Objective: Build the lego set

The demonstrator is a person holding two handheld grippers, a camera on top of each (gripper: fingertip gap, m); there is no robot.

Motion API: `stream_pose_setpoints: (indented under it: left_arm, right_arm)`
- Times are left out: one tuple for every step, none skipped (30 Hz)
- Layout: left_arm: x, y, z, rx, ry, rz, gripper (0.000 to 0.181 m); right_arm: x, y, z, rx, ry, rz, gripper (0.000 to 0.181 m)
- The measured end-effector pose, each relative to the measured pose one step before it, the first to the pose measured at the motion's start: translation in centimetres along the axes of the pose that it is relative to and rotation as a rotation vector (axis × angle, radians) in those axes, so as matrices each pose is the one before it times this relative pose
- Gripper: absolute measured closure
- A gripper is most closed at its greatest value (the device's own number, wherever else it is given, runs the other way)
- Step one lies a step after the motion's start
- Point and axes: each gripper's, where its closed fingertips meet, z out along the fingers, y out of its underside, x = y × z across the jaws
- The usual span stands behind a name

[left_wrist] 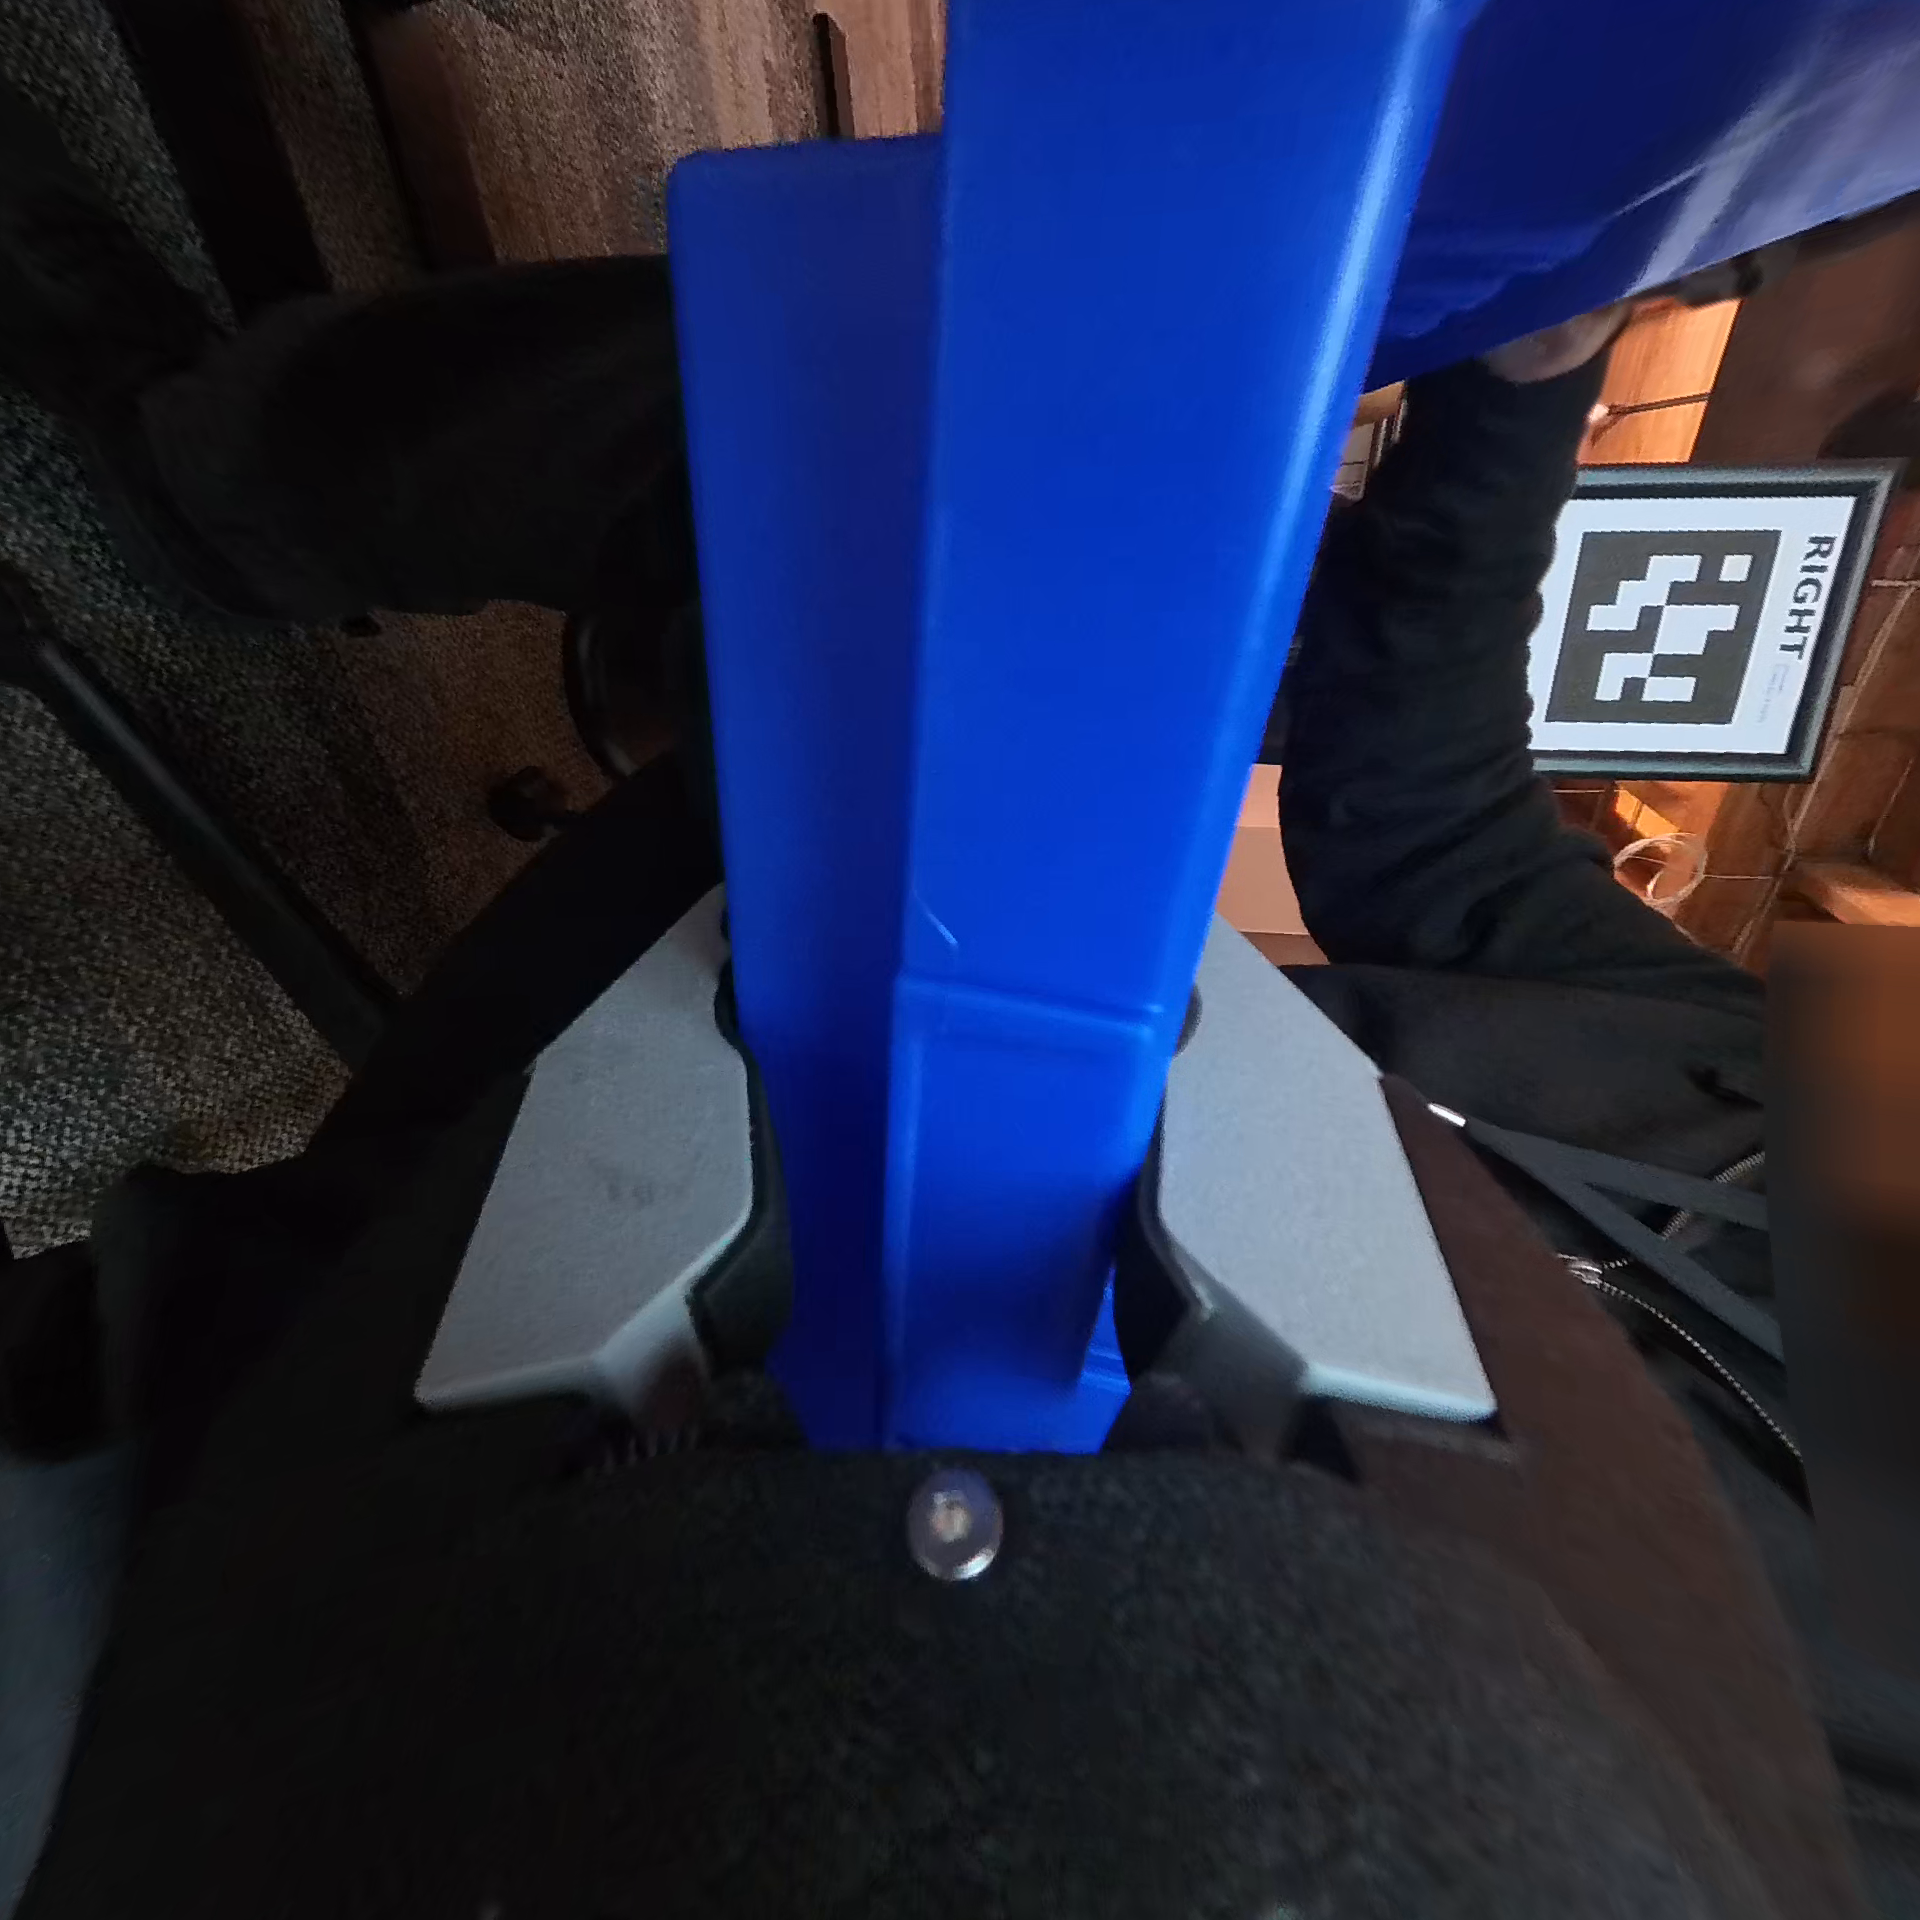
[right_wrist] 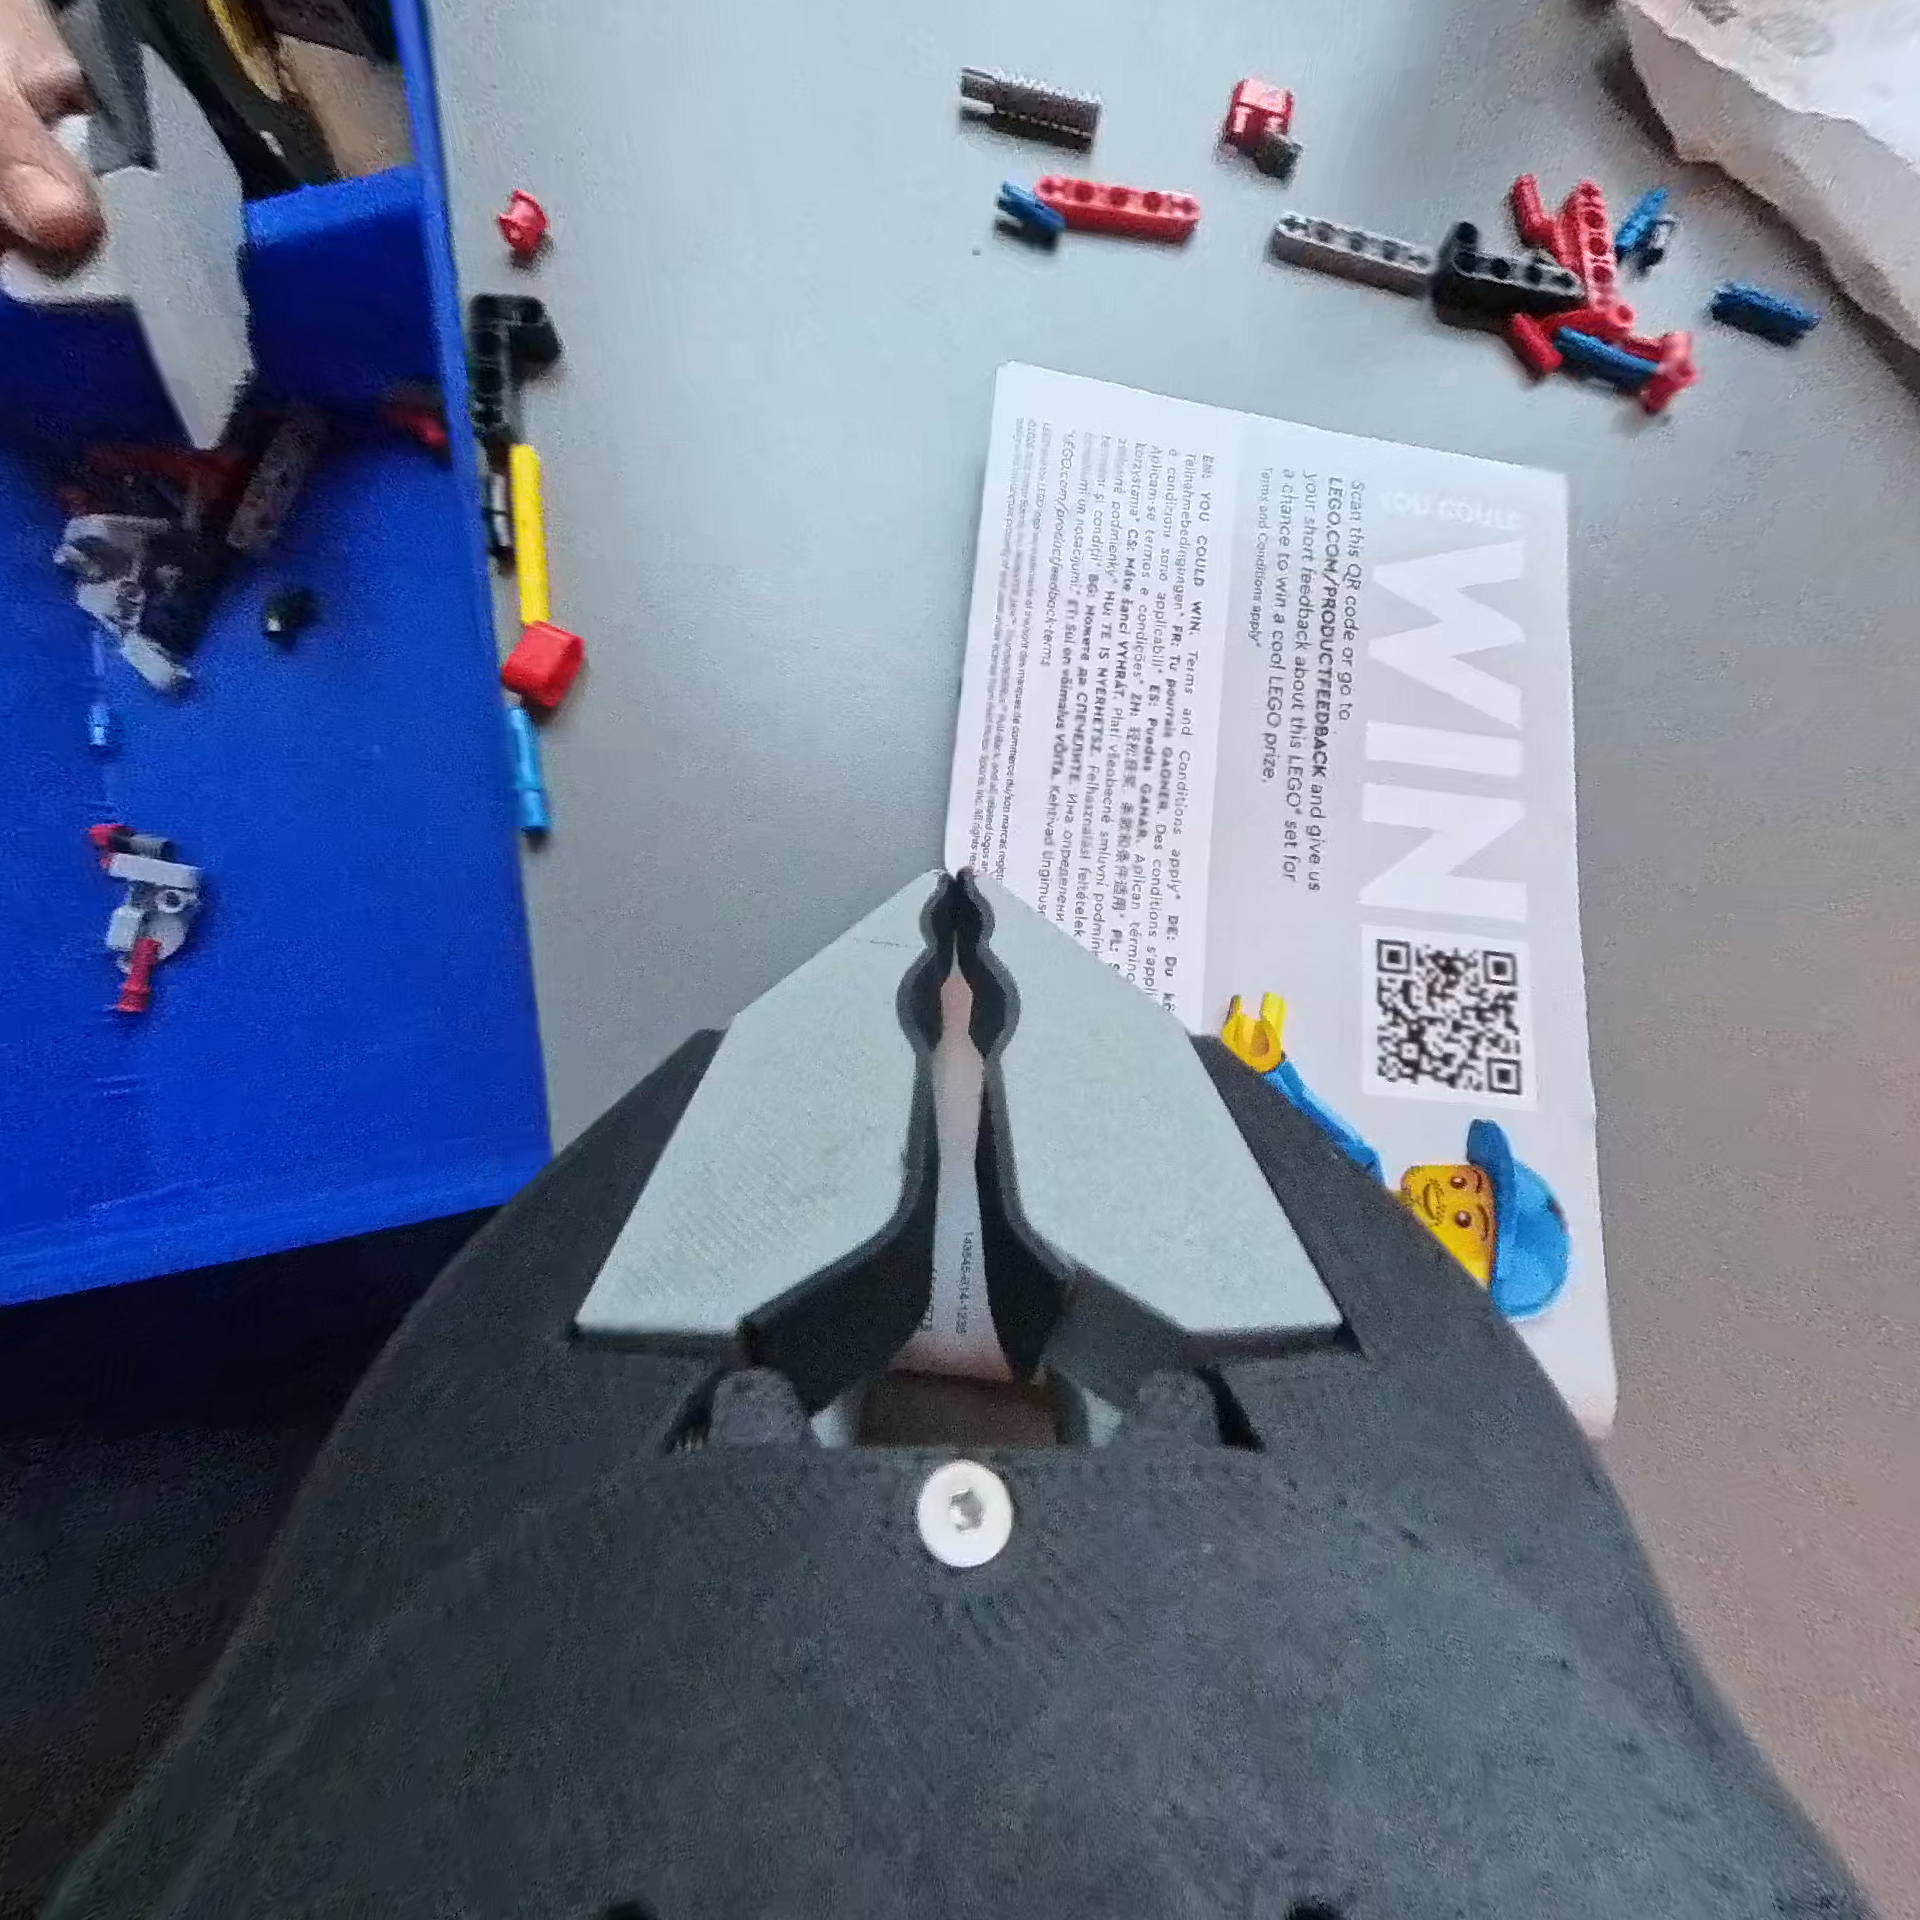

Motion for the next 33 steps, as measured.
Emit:
stream_pose_setpoints:
  left_arm:
    - [0.009,-0.017,-0.001,0.0001,0.0001,0.0016,0.106]
    - [0.005,-0.004,0.005,-0.0002,0.0003,0.0015,0.106]
    - [-0.012,0.006,0.017,-0.0010,0.0011,0.0002,0.106]
    - [-0.007,0.012,0.058,-0.0012,0.0019,-0.0018,0.106]
    - [-0.010,0.045,0.076,-0.0030,0.0023,-0.0023,0.106]
    - [-0.011,0.036,0.074,-0.0034,0.0017,-0.0020,0.106]
    - [-0.028,0.030,0.069,-0.0018,-0.0003,-0.0012,0.106]
    - [-0.034,0.000,0.035,-0.0008,-0.0025,-0.0003,0.106]
    - [-0.044,0.000,0.020,-0.0002,-0.0036,-0.0001,0.106]
    - [-0.024,-0.003,-0.025,0.0002,-0.0029,-0.0003,0.106]
    - [-0.016,0.000,-0.046,0.0007,-0.0008,-0.0011,0.106]
    - [-0.012,-0.018,-0.064,0.0021,0.0022,-0.0011,0.106]
    - [-0.045,-0.024,-0.074,0.0029,0.0028,0.0000,0.106]
    - [-0.054,-0.005,-0.049,0.0006,0.0023,0.0002,0.106]
    - [-0.042,0.009,0.000,-0.0005,0.0022,0.0002,0.106]
    - [-0.006,0.032,0.039,-0.0018,0.0027,-0.0022,0.106]
    - [0.001,0.030,0.065,-0.0022,0.0030,-0.0018,0.106]
    - [0.019,0.021,0.085,-0.0019,0.0027,-0.0015,0.106]
    - [0.012,0.009,0.071,-0.0014,0.0013,-0.0009,0.106]
    - [0.018,0.004,0.036,-0.0007,0.0001,0.0004,0.106]
    - [0.026,-0.009,-0.015,-0.0002,-0.0003,0.0010,0.106]
    - [0.020,-0.004,-0.032,0.0007,0.0000,0.0004,0.106]
    - [0.009,-0.027,-0.036,0.0026,0.0006,-0.0003,0.106]
    - [0.012,0.001,-0.009,0.0008,0.0012,-0.0011,0.106]
    - [0.028,-0.001,0.009,-0.0003,0.0018,-0.0014,0.106]
    - [0.047,0.016,0.031,0.0004,0.0034,-0.0017,0.106]
    - [0.058,0.016,0.029,-0.0006,0.0046,-0.0024,0.106]
    - [0.071,0.024,0.038,-0.0010,0.0044,-0.0028,0.106]
    - [0.066,0.015,0.034,0.0000,0.0039,-0.0019,0.106]
    - [0.035,0.013,0.031,-0.0008,0.0025,-0.0002,0.106]
    - [0.001,0.004,0.021,-0.0018,0.0003,0.0012,0.106]
    - [-0.020,0.003,0.028,-0.0012,-0.0016,0.0020,0.106]
    - [-0.012,0.007,0.038,-0.0027,-0.0023,0.0029,0.106]
  right_arm:
    - [-0.784,-0.106,-0.009,-0.0021,-0.0189,-0.0104,0.181]
    - [-0.650,-0.092,-0.008,-0.0049,-0.0111,-0.0066,0.181]
    - [-0.341,-0.082,-0.006,-0.0068,0.0033,-0.0044,0.181]
    - [-0.021,-0.065,0.015,-0.0047,0.0120,0.0031,0.181]
    - [0.062,-0.094,0.043,-0.0011,0.0020,0.0196,0.181]
    - [-0.083,-0.122,0.025,-0.0013,-0.0176,0.0313,0.181]
    - [-0.122,-0.129,-0.073,-0.0032,-0.0249,0.0313,0.164]
    - [0.171,-0.106,-0.180,0.0001,-0.0065,0.0291,0.154]
    - [0.673,-0.119,-0.345,0.0096,0.0243,0.0296,0.147]
    - [1.063,-0.108,-0.504,0.0182,0.0419,0.0328,0.134]
    - [1.280,-0.092,-0.614,0.0262,0.0430,0.0364,0.124]
    - [1.500,-0.084,-0.624,0.0344,0.0419,0.0404,0.118]
    - [1.826,0.079,-0.469,0.0277,0.0474,0.0413,0.118]
    - [2.092,0.511,-0.160,-0.0024,0.0558,0.0359,0.121]
    - [1.660,0.902,0.229,-0.0329,0.0339,0.0266,0.122]
    - [0.668,0.915,0.515,-0.0405,-0.0136,0.0236,0.121]
    - [0.053,0.142,0.430,0.0009,-0.0325,0.0207,0.117]
    - [-0.215,-0.412,0.268,0.0254,-0.0293,0.0054,0.115]
    - [-0.285,-0.222,0.310,0.0001,-0.0158,-0.0161,0.111]
    - [-0.278,-0.154,0.333,-0.0119,0.0033,-0.0391,0.115]
    - [-0.534,-0.244,0.372,-0.0085,-0.0010,-0.0416,0.126]
    - [-0.855,-0.384,0.423,-0.0008,-0.0197,-0.0230,0.127]
    - [-0.971,-0.436,0.442,0.0036,-0.0236,-0.0199,0.129]
    - [-0.894,-0.457,0.475,0.0054,-0.0157,-0.0202,0.132]
    - [-0.773,-0.480,0.500,0.0066,-0.0092,-0.0110,0.132]
    - [-0.602,-0.477,0.485,0.0081,-0.0028,-0.0066,0.132]
    - [-0.452,-0.429,0.437,0.0079,0.0011,-0.0058,0.132]
    - [-0.353,-0.373,0.367,0.0054,0.0014,-0.0054,0.132]
    - [-0.363,-0.282,0.303,0.0012,-0.0030,-0.0052,0.133]
    - [-0.399,-0.255,0.264,0.0006,-0.0079,-0.0136,0.133]
    - [-0.356,-0.249,0.204,0.0032,-0.0068,-0.0229,0.133]
    - [-0.234,-0.200,0.155,0.0019,-0.0037,-0.0199,0.135]
    - [-0.222,-0.119,0.102,-0.0008,-0.0065,-0.0115,0.138]
